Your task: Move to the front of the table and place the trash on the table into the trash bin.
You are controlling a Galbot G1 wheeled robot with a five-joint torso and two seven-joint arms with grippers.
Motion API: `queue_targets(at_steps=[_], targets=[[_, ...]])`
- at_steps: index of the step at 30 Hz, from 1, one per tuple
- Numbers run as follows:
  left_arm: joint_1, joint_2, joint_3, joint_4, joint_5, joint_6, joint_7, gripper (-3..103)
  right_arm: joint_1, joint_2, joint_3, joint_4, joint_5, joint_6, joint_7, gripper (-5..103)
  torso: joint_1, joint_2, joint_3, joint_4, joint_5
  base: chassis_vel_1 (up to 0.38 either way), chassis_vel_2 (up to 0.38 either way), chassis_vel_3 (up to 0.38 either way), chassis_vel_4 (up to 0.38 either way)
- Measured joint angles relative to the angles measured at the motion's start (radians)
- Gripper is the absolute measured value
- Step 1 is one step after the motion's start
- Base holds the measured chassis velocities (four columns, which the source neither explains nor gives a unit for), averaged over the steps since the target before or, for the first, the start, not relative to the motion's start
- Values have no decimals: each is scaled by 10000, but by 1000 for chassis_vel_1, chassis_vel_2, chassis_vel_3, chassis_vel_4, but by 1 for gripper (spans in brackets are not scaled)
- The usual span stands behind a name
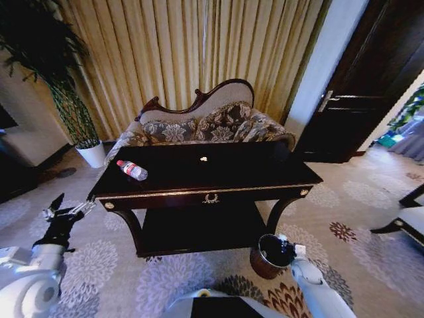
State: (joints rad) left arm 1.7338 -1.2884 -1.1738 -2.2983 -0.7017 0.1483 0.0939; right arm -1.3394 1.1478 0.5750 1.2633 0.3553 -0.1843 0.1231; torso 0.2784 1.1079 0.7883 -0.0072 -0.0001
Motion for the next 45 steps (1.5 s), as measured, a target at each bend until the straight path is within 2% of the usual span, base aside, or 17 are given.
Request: queue_targets(at_steps=[2,5,6,9,12,15,18,20,23,25,26,29,45], targets=[[0,-10,7,-27,2,0,4,100,-10,19,0,4,-18,1,7,-2,0,0,0,0,0,0,0,0,0],[4,-21,16,-47,8,-1,5,100,-40,25,0,29,-116,69,17,14,0,0,0,0,-1,0,0,0,0],[4,-21,16,-47,8,-1,5,100,-40,25,0,29,-116,69,17,14,0,0,0,0,-1,0,0,0,0],[13,-39,45,-44,30,-3,-15,100,-52,7,26,-45,-217,418,28,30,0,0,0,0,0,0,0,0,0],[17,-49,56,-44,37,-5,-17,100,-78,-12,56,-44,-219,459,30,36,0,0,0,0,0,0,0,0,0],[8,-56,91,-55,39,-6,-25,100,-165,-35,135,37,-217,494,33,51,-1,0,-1,0,0,0,0,0,0],[-2,-56,104,-58,39,-7,-29,100,-189,-37,153,75,-214,500,34,57,0,1,0,0,0,0,0,0,0],[-17,-53,126,-73,42,-6,-32,100,-225,-35,177,136,-204,504,34,68,-1,0,0,0,0,0,0,0,0],[-21,-50,135,-83,42,-6,-33,100,-237,-29,184,158,-202,513,36,73,0,0,0,0,0,0,0,0,0],[-22,-42,139,-84,43,-6,-34,100,-272,-21,191,218,-190,522,36,84,0,0,0,0,0,0,0,0,0],[-22,-42,139,-84,43,-6,-34,100,-272,-21,191,218,-190,522,36,84,0,0,0,0,0,0,0,0,0],[-20,-36,138,-84,43,-6,-34,100,-316,-27,202,314,-168,523,37,98,0,0,0,0,0,0,0,0,0],[-11,-4,139,8,37,-8,-15,100,-325,-49,154,478,-134,476,40,100,0,0,0,0,0,0,0,0,0]])
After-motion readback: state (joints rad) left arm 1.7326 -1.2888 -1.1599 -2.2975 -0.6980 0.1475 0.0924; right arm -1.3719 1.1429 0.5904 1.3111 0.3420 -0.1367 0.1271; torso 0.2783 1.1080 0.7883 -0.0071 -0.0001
